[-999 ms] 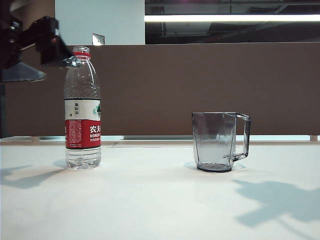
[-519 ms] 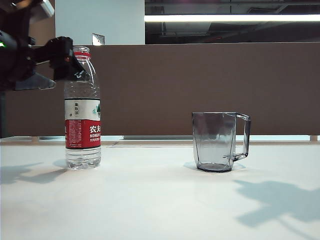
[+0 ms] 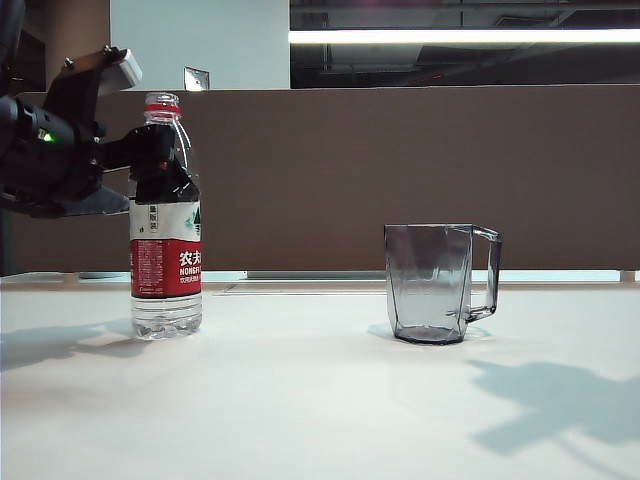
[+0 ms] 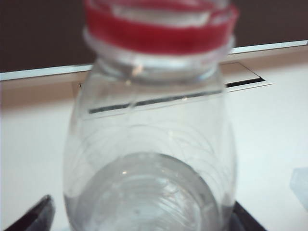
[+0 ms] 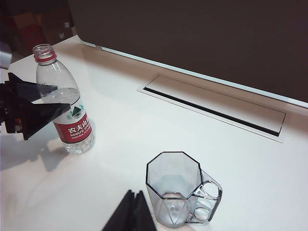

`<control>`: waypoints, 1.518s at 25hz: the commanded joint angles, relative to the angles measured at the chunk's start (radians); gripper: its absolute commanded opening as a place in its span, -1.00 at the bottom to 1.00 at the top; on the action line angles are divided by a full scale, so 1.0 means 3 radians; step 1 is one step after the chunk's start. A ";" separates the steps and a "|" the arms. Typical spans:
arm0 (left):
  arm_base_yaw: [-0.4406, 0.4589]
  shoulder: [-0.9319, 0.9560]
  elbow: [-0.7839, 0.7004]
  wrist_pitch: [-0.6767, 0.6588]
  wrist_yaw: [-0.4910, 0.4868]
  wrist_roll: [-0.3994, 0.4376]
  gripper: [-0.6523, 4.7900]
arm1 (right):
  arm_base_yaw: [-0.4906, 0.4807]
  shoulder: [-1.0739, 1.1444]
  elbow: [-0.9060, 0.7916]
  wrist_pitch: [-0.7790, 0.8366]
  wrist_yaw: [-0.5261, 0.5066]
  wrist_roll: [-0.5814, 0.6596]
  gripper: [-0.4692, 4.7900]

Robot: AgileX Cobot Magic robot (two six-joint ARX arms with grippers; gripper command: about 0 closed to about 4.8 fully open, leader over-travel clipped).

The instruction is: Pick up the mineral water bottle with the left hand on the table and pour water into the mug until it's half full.

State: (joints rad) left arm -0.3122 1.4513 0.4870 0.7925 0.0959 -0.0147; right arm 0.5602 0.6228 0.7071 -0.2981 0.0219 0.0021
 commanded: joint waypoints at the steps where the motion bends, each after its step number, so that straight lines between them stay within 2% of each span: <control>1: -0.0005 0.0100 0.0024 0.0164 0.0008 0.0022 1.00 | -0.0001 -0.0011 0.0027 0.0043 -0.0006 -0.0010 -0.83; 12: -0.0005 0.0477 0.0038 0.0582 0.0008 -0.0005 1.00 | -0.0001 -0.0010 0.0027 0.0033 -0.0006 -0.0011 -0.83; 23: -0.0005 0.0687 0.0081 0.0757 0.0008 -0.0008 1.00 | -0.0001 -0.0010 0.0027 0.0034 -0.0006 -0.0010 -0.83; 24: -0.0005 0.0692 0.0081 0.0767 0.0008 -0.0010 0.84 | -0.0001 -0.0010 0.0027 0.0033 -0.0006 -0.0011 -0.83; 25: -0.0005 0.0698 0.0081 0.0767 0.0006 -0.0010 0.54 | -0.0001 -0.0010 0.0027 0.0033 -0.0008 -0.0011 -0.83; 30: -0.0005 0.0698 0.0080 0.0773 0.0006 -0.0009 0.07 | -0.0001 -0.0010 0.0027 0.0033 -0.0008 -0.0011 -0.83; 38: -0.0004 0.0697 0.0080 0.0872 0.0006 -0.0001 0.03 | -0.0001 -0.0011 0.0027 0.0033 -0.0006 -0.0010 -0.83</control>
State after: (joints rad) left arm -0.3141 1.6615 0.5079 1.0222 0.0978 -0.0185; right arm 0.5602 0.6228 0.7071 -0.3054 0.0219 0.0021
